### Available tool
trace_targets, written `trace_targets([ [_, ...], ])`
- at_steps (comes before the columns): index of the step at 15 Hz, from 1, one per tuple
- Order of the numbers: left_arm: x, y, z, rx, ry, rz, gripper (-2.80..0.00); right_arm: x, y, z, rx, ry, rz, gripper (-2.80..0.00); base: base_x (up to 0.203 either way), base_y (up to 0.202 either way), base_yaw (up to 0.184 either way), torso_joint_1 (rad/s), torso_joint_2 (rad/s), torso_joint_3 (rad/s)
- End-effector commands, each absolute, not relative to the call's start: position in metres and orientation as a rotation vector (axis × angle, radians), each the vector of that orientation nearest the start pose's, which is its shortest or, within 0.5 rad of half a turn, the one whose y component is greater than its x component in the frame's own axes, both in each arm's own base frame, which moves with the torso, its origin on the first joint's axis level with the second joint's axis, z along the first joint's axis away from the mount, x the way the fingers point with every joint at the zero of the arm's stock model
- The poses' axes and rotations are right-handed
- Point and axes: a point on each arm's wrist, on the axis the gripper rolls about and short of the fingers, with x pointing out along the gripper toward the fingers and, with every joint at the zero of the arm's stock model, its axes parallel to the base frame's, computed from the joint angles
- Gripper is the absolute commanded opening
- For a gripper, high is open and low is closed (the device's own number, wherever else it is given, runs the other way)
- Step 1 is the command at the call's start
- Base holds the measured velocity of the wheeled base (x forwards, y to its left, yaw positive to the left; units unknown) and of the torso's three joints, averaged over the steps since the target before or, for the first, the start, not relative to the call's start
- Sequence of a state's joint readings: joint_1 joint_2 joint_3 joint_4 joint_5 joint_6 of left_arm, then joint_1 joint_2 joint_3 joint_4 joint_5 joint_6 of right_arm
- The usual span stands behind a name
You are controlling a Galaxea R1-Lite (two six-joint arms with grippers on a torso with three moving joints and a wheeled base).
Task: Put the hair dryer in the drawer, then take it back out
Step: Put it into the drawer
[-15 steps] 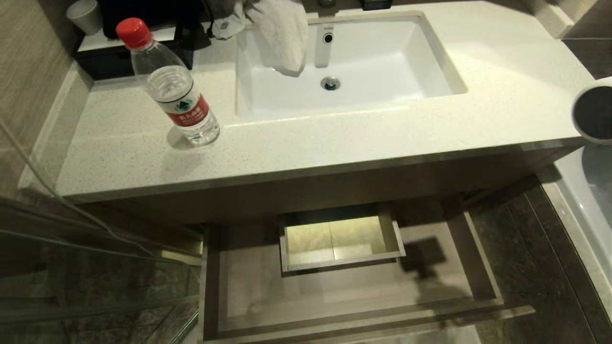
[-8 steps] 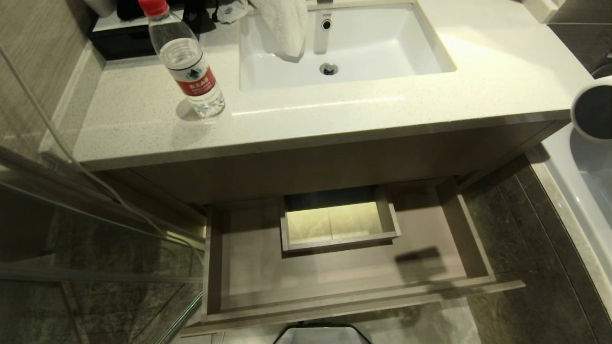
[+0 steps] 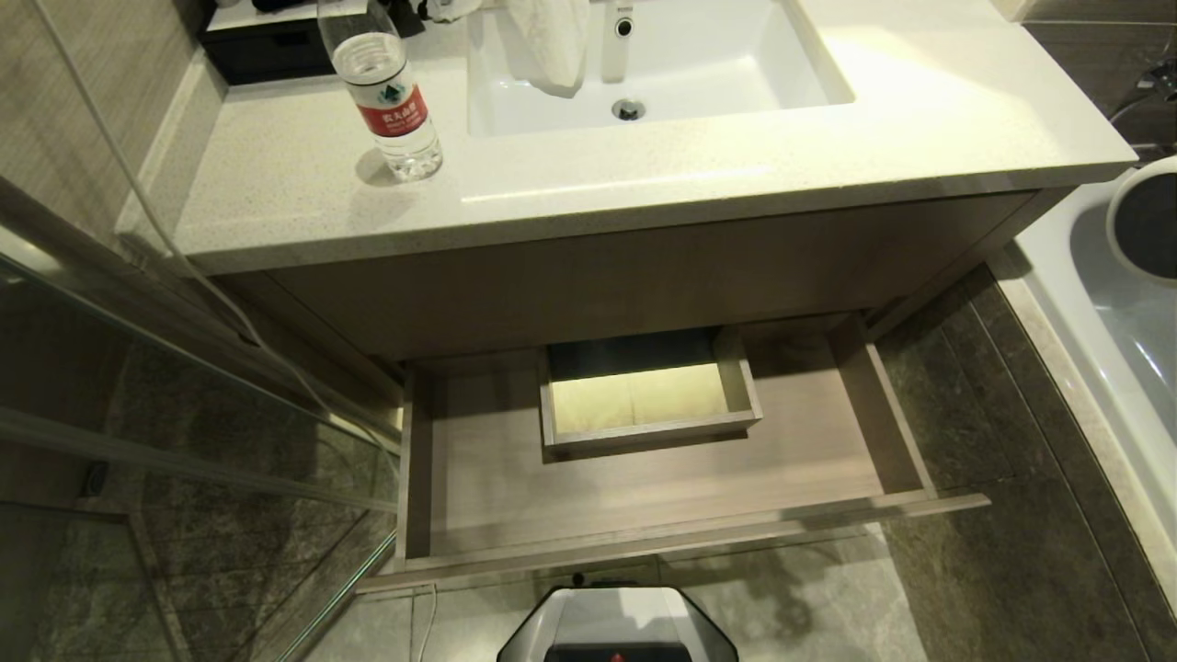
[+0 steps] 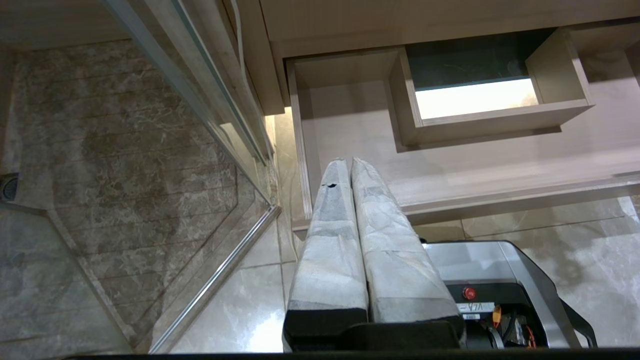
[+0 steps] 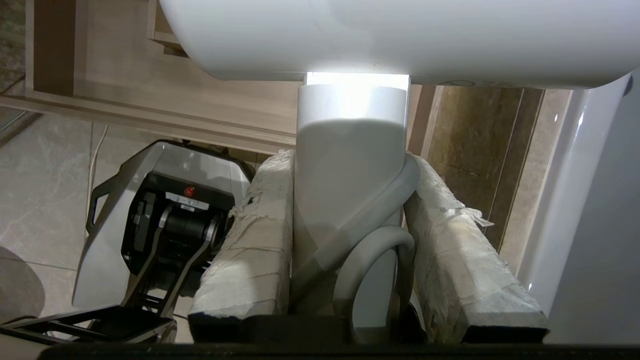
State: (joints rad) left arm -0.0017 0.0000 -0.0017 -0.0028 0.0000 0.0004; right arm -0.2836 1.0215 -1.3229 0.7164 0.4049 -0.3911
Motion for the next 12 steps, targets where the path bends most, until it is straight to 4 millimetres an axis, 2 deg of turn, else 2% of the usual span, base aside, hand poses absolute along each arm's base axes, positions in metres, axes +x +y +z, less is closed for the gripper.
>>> trace_targets([
  [1,-0.0228,0.0000,0.0763,0.001,-0.003,-0.002,-2.80,0.0744,-0.0123,0.3366,-0.250,0.354,0.197,-2.80,0.000,0.000,0.000,-0.045,-0.03,-0.077],
  [6,-0.0228,0.0000,0.0763,0.002,-0.003,-0.002,-2.80,0.0771,-0.0131,0.3384,-0.252,0.355,0.196,-2.80,0.000,0.000,0.000,-0.004,0.00,-0.016],
  [12,-0.0228,0.0000,0.0763,0.000,-0.003,-0.002,-2.80,0.0772,-0.0138,0.3332,-0.253,0.371,0.173,-2.80,0.000,0.000,0.000,-0.163,0.30,0.132],
])
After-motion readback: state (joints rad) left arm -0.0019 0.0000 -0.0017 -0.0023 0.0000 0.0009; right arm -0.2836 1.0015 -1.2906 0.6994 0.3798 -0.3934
